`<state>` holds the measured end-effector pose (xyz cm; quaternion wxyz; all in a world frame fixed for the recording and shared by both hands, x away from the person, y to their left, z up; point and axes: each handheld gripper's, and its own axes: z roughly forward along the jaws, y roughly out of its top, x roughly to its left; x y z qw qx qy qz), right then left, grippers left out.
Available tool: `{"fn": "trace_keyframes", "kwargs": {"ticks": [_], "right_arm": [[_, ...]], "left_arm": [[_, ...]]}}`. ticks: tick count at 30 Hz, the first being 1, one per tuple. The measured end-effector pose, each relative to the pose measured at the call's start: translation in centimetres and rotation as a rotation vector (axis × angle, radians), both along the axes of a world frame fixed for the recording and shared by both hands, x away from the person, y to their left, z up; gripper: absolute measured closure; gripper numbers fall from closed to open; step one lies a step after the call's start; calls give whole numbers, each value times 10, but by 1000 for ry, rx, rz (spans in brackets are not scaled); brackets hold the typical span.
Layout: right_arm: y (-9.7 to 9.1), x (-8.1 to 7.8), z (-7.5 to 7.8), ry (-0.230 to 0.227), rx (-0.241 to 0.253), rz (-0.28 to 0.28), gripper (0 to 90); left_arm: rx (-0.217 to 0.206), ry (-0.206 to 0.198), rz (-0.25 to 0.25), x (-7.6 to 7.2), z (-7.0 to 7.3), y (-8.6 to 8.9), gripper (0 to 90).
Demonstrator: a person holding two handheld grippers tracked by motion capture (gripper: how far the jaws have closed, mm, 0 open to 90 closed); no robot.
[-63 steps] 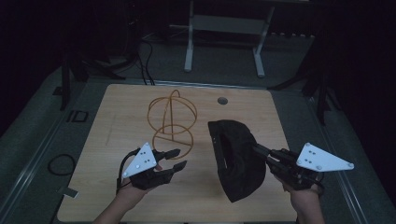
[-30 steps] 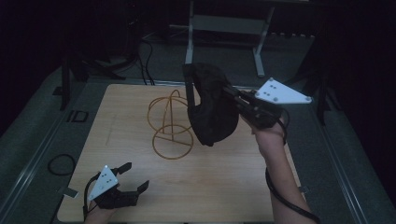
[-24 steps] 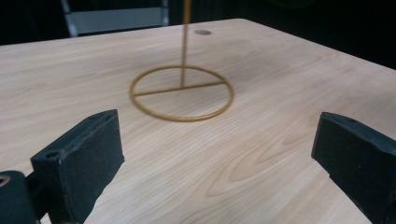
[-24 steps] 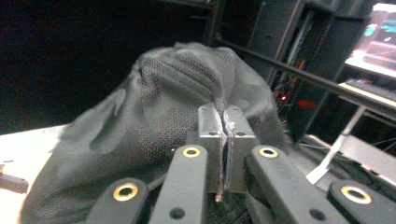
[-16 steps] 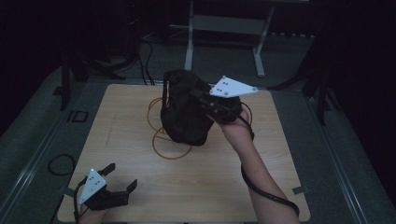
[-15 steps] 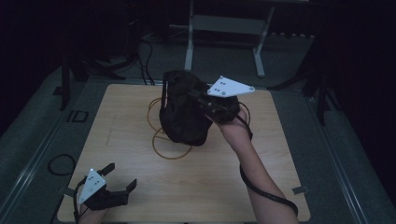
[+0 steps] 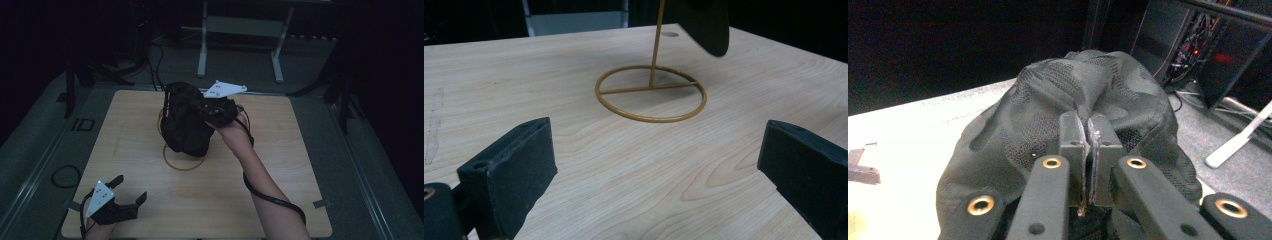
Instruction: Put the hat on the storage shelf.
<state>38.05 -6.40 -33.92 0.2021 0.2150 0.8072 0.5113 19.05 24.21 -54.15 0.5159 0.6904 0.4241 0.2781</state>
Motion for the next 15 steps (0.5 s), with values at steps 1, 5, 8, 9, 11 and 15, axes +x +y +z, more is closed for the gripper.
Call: {"fn": "trace_keyframes", "kwargs": {"ticks": [1,5,8,9,11,15], "right_arm": [[0,0,0,0,0,0,867],[7,4,-3,11,6,0,867],[13,5,-7,19,4,9,848],[14,5,-8,22,12,10,813],[15,6,-9,40,55,40,739],[21,2,-11,20,55,24,624]], "left_arm": [[0,0,0,0,0,0,24],[-9,4,4,1,-1,1,24],[-16,8,-3,1,-1,1,24],[-12,8,-3,0,-2,0,24],[-17,9,-8,1,-2,0,24],[-17,13,-13,1,-3,-1,24]]}}
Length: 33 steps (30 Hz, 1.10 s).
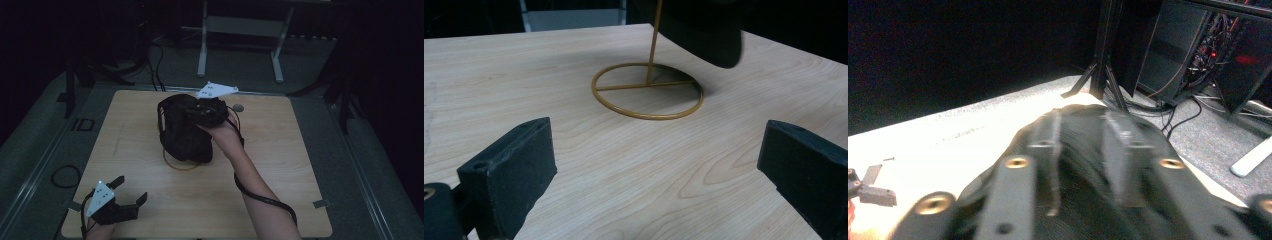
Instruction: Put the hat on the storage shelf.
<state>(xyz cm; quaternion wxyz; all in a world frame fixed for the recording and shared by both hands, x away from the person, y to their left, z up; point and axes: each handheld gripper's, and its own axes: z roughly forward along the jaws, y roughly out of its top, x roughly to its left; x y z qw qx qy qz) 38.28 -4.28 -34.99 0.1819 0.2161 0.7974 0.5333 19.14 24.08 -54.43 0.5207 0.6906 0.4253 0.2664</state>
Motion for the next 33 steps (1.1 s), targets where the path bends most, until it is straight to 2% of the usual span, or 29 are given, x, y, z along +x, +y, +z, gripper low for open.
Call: {"fn": "trace_keyframes", "kwargs": {"ticks": [1,5,11,18,20,24,27,30,33], "right_arm": [[2,-1,-1,-12,-5,-5,623],[4,-2,0,-15,-22,-8,580],[-1,-2,5,-7,0,-4,515],[-9,-4,8,5,-6,7,419],[-12,-6,9,6,5,12,391],[-20,-10,10,39,46,39,322],[-25,-14,11,32,52,44,276],[-31,-18,10,41,56,62,185],[-37,-21,7,45,62,70,152]], "left_arm": [[4,0,-2,0,0,0,24],[-7,-3,-2,-1,1,1,24],[-19,3,3,0,0,2,24],[-15,2,1,0,1,1,24],[-8,2,1,1,0,0,24],[-11,4,2,1,0,0,24],[-11,2,2,1,0,0,24],[-11,2,3,1,0,-1,24],[-10,3,1,1,0,-2,24]]}}
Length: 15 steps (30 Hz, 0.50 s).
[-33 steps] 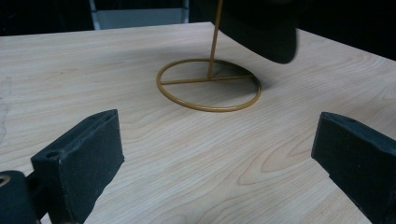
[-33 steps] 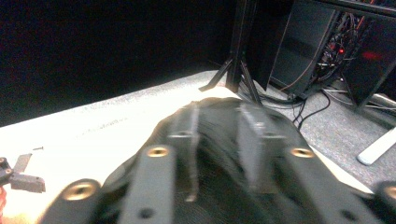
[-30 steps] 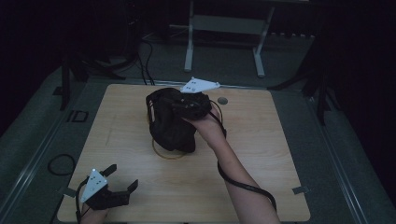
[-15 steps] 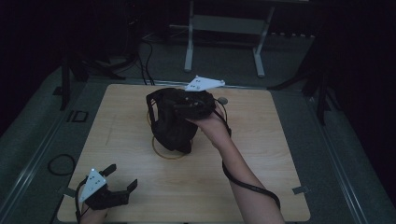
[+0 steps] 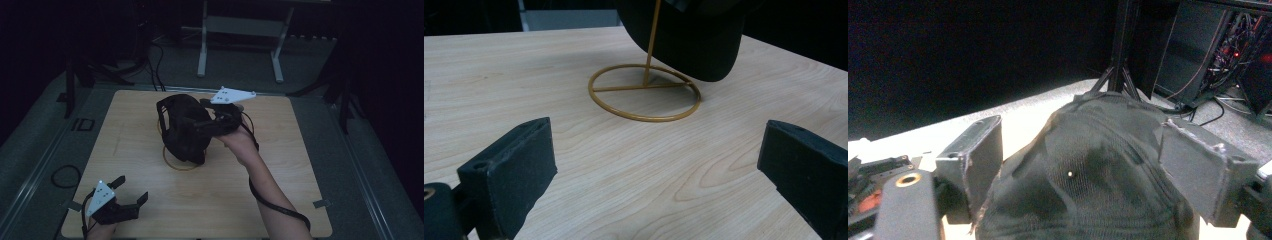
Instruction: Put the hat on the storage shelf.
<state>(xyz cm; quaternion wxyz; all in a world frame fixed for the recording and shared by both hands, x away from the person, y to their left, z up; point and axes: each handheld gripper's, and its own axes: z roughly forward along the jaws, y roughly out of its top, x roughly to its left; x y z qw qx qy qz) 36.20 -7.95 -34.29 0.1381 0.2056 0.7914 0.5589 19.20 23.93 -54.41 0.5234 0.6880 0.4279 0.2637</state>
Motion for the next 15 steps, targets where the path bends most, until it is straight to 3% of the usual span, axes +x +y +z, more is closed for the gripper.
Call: {"fn": "trace_keyframes", "kwargs": {"ticks": [3,15], "right_arm": [[-7,-2,-4,12,6,11,139],[-27,-9,-31,15,-46,-11,139]], "left_arm": [[4,7,-3,0,-1,-1,24],[-1,13,-15,-1,-3,-4,24]]}}
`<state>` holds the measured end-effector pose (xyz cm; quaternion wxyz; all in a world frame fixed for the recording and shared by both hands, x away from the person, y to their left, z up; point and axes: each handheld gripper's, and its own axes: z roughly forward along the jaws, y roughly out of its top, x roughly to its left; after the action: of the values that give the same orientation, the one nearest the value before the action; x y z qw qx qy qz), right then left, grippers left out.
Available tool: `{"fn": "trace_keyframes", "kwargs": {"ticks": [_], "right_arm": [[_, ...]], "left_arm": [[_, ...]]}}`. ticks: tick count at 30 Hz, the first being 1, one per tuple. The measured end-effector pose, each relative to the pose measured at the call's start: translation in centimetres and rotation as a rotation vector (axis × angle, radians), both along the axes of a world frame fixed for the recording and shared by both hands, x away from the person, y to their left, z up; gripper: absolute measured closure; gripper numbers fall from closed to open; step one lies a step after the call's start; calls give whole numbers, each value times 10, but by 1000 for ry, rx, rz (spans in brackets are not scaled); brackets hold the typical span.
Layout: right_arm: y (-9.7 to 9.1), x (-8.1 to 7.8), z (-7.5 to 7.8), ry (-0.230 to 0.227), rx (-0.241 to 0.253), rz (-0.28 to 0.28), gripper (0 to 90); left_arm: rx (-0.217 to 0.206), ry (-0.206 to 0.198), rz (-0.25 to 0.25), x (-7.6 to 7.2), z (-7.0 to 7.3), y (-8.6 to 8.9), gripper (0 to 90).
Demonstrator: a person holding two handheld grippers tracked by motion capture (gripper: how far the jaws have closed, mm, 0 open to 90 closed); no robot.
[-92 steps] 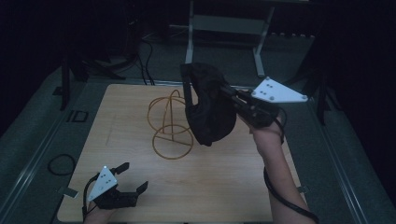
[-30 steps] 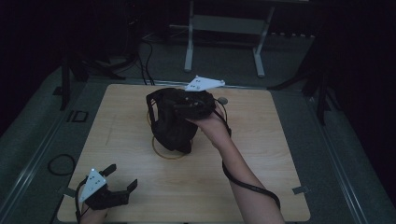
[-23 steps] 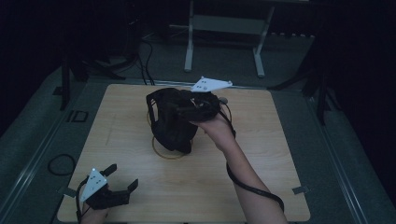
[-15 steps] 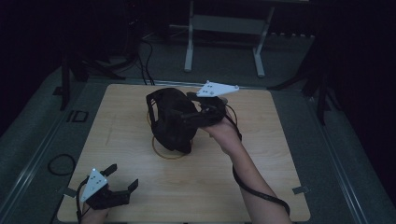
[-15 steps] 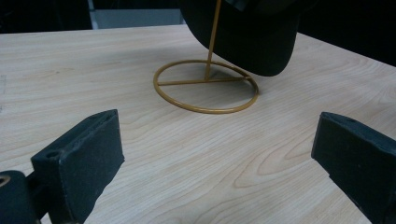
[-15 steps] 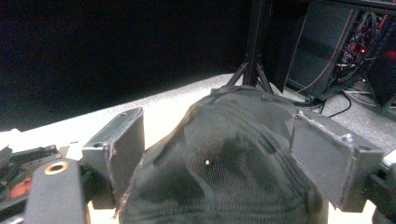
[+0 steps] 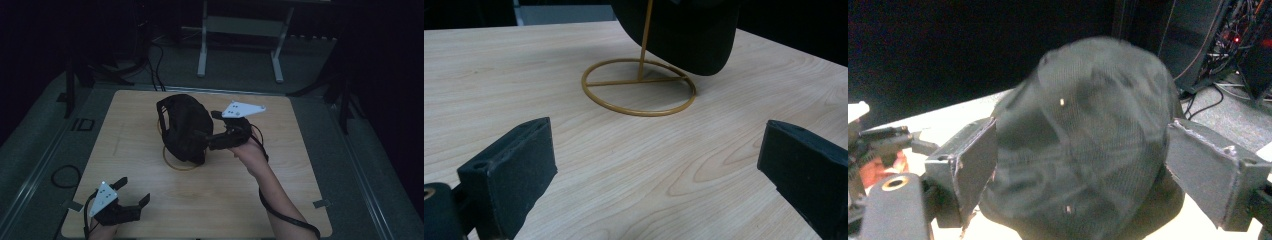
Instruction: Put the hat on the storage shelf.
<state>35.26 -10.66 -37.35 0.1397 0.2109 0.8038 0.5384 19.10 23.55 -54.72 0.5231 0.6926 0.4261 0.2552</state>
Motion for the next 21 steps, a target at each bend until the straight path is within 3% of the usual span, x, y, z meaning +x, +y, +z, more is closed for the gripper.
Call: {"fn": "trace_keyframes", "kwargs": {"ticks": [9,21], "right_arm": [[-10,-10,-23,12,-45,3,142],[-42,-27,-61,36,-49,-23,142]], "left_arm": [[4,2,-15,0,-2,-1,41],[11,14,-25,2,-4,-3,40]]}}
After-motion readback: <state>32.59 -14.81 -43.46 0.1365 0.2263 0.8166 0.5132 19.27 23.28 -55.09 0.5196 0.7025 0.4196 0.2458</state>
